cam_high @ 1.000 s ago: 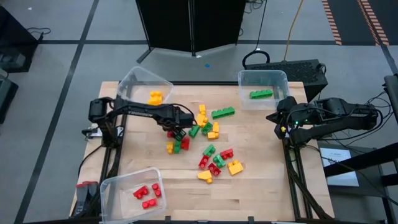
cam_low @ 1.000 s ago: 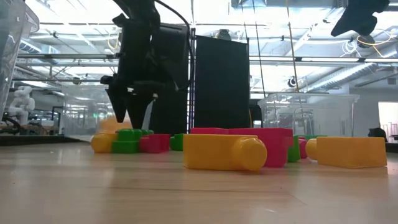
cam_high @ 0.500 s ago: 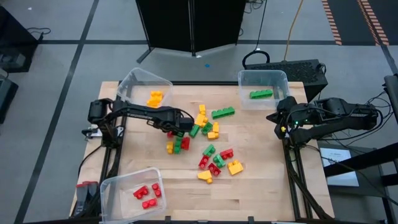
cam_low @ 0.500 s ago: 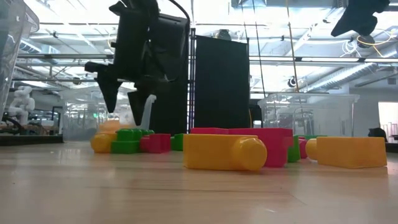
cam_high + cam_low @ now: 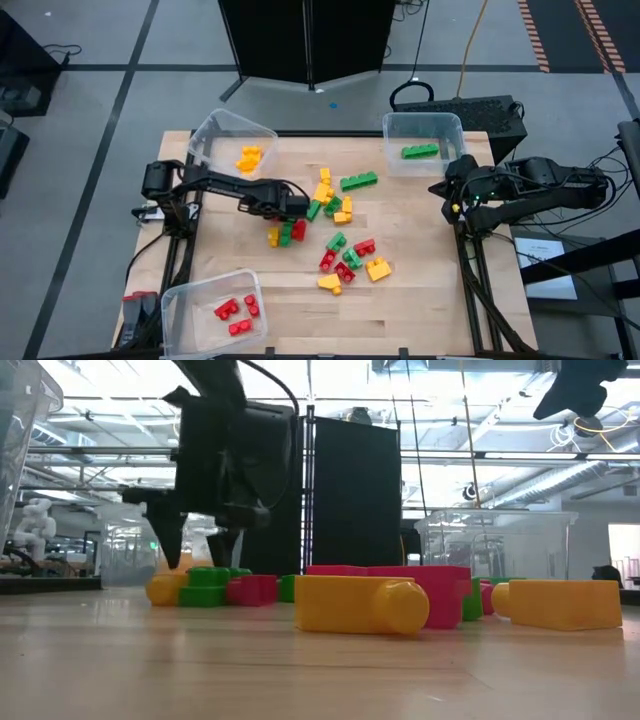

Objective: Sort blocks
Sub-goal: Put the red game piece into the bottom transparent bin

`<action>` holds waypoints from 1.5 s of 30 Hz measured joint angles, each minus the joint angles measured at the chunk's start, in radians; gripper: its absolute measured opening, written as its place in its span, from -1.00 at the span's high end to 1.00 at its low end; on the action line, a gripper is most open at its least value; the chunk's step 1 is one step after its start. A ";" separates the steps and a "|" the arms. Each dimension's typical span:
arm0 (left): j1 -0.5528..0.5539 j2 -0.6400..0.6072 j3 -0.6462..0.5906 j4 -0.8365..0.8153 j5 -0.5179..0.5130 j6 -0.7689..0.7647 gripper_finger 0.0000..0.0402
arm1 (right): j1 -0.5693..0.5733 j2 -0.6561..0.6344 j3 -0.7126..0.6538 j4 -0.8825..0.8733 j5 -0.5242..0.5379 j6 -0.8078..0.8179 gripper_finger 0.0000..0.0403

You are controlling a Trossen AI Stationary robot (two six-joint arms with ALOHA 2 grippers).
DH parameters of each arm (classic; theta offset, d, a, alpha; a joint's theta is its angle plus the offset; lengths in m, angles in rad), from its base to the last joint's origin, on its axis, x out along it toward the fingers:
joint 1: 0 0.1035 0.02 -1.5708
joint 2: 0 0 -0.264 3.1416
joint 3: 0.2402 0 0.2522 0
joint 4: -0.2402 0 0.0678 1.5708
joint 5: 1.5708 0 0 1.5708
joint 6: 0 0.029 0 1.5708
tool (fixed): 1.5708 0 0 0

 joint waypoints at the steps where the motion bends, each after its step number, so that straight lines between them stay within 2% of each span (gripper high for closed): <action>1: 0.004 0.000 -0.006 0.016 0.000 0.001 -0.22 | 0.000 0.000 0.000 0.000 0.000 -0.005 0.97; 4: 0.019 0.000 -0.028 0.035 -0.001 0.004 -0.16 | 0.000 0.000 0.000 0.000 0.000 -0.010 0.97; 7: 0.028 0.000 -0.057 0.075 0.002 0.005 -0.01 | 0.000 0.000 0.000 0.000 0.000 -0.006 0.97; 12: 0.027 -0.003 -0.095 0.174 0.006 0.021 0.34 | 0.000 0.000 0.000 -0.001 0.000 0.010 0.97; 17: 0.022 -0.003 -0.089 0.174 0.010 0.067 0.80 | 0.000 0.000 0.000 -0.003 0.000 0.010 0.97; 19: 0.011 -0.002 -0.074 0.160 0.012 0.077 0.92 | 0.000 0.000 0.000 -0.003 0.000 0.010 0.97; 25: -0.016 0.000 -0.008 0.120 0.030 0.085 0.93 | 0.000 0.000 0.000 -0.004 0.000 0.007 0.97; 31: -0.042 0.000 0.118 -0.007 -0.017 0.099 0.93 | 0.000 0.000 0.000 -0.004 0.005 -0.010 0.97; 38: -0.110 0.000 0.397 -0.197 -0.012 0.194 0.93 | 0.000 0.000 0.000 -0.006 0.004 -0.015 0.97; 41: -0.185 0.000 0.546 -0.309 0.010 0.260 0.93 | 0.000 0.000 0.000 -0.006 0.004 -0.016 0.97; 45: -0.326 0.000 0.715 -0.481 0.067 0.265 0.94 | 0.000 0.000 0.000 -0.006 0.004 -0.026 0.97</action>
